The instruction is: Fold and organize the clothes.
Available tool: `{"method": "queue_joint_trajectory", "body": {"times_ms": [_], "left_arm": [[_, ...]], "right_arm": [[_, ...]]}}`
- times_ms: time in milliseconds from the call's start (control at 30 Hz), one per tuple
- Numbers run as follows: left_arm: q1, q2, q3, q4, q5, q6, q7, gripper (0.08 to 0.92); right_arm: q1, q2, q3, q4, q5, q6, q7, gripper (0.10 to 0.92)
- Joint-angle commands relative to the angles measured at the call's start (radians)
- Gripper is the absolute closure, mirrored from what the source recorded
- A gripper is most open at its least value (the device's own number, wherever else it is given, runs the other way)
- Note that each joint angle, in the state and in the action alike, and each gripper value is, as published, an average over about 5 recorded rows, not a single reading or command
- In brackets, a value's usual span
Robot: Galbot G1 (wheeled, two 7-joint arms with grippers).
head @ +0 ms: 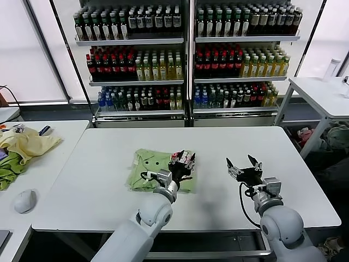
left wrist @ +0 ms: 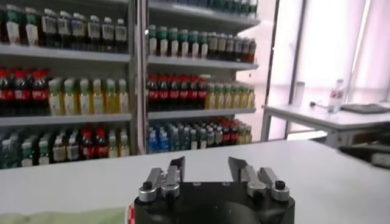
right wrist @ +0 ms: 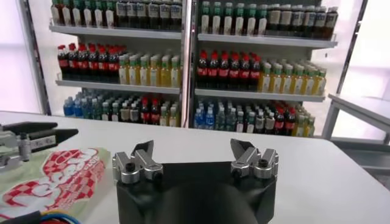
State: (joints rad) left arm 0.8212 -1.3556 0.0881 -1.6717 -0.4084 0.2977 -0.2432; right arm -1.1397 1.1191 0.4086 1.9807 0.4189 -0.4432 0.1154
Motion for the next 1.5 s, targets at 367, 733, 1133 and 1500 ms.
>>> {"method": "queue_joint_trajectory", "body": {"times_ms": [367, 733, 1133, 1500], "left_arm": [[0.467, 0.194, -0.463, -0.32, 0.061, -0.197, -0.015, 0.188], [0.542, 0.185, -0.498, -0.342, 0.074, -0.22, -0.029, 0.177], [0.55, 0.181, -0.486, -0.349, 0.076, -0.218, -0.029, 0.177], [0.577, 0.186, -0.485, -0.379, 0.079, -0.216, -0.025, 0.177]], "right_arm": [[0.32, 0.233, -0.378, -0.411, -0.006, 0.023, 0.108, 0.203], [0.357, 0.331, -0.42, -0.564, -0.035, 0.016, 0.151, 0.206], [0.341, 0.308, -0.401, -0.547, -0.01, 0.023, 0.136, 0.497], [0.403, 0.161, -0.31, -0.555, -0.08, -0.007, 0.014, 0.812]]}}
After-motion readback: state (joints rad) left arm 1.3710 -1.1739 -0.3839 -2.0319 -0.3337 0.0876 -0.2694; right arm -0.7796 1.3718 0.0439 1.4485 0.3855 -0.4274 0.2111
